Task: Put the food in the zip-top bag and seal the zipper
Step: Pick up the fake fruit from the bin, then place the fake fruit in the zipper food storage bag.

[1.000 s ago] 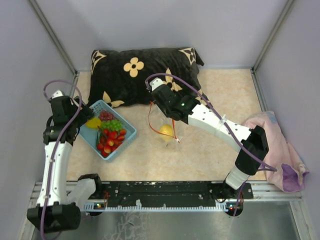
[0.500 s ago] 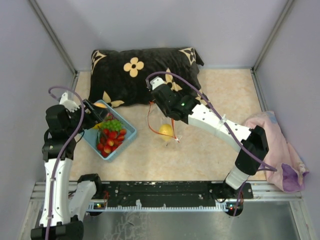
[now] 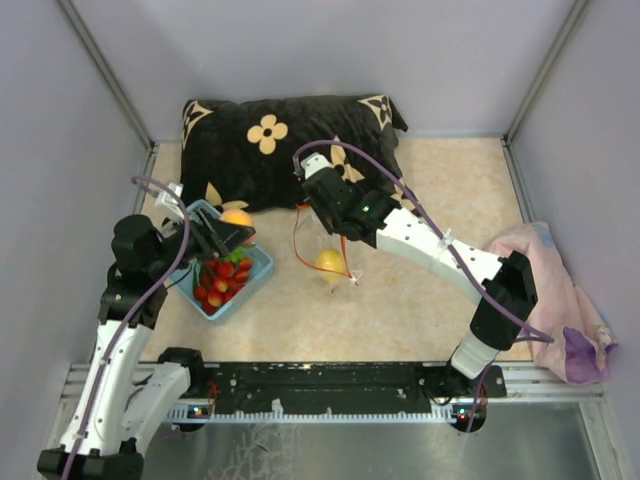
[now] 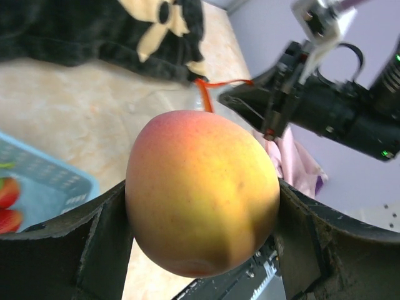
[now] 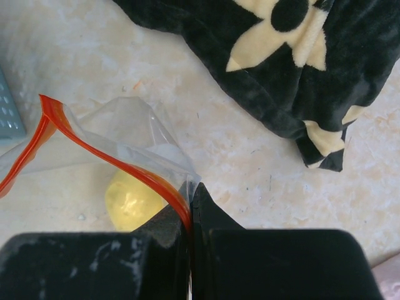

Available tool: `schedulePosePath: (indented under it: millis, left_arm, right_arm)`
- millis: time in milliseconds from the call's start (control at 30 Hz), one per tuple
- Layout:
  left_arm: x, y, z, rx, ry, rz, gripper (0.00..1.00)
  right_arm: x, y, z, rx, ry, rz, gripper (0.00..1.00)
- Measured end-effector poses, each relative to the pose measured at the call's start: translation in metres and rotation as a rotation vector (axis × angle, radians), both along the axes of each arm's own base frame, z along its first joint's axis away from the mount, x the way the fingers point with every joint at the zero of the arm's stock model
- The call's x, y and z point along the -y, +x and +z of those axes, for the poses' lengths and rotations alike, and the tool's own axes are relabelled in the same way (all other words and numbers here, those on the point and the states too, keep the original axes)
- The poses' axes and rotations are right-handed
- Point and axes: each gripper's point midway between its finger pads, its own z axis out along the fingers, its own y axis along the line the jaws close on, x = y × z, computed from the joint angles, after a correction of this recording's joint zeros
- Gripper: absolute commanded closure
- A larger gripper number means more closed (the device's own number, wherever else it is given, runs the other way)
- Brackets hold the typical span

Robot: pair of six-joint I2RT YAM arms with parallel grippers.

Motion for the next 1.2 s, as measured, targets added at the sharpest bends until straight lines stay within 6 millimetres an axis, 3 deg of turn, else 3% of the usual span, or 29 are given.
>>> schedulePosePath:
  millis: [233,467,667,867,1200]
  left_arm:
    - [0.051,-0.013,0.010,0.038,-0.035,-0.164,0.37]
    - [0.088,-0.001,0.008,0.036,-0.062,-0.222,0.37]
    - [0.117,0.003,0.006,0.066,-0.065,-0.261,0.36]
    - [0.128,0.011,0.000,0.087,-0.034,-0.240,0.33]
    - [0.121,0.020,-0.025,0.082,0.093,-0.178,0.26]
  right_arm:
    - [-0.005,-0.002,0.000,-0.017,0.032,0.002,1.00]
    - [-0.015,-0.007,0.002,-0.046,0.091,0.016,1.00]
    - [-0.027,-0.008,0.018,-0.054,0.168,0.030,1.00]
    - [-0.030,-0.010,0.019,-0.072,0.194,0.029,1.00]
    - [-0.034,-0.013,0.017,-0.096,0.217,0.035,1.00]
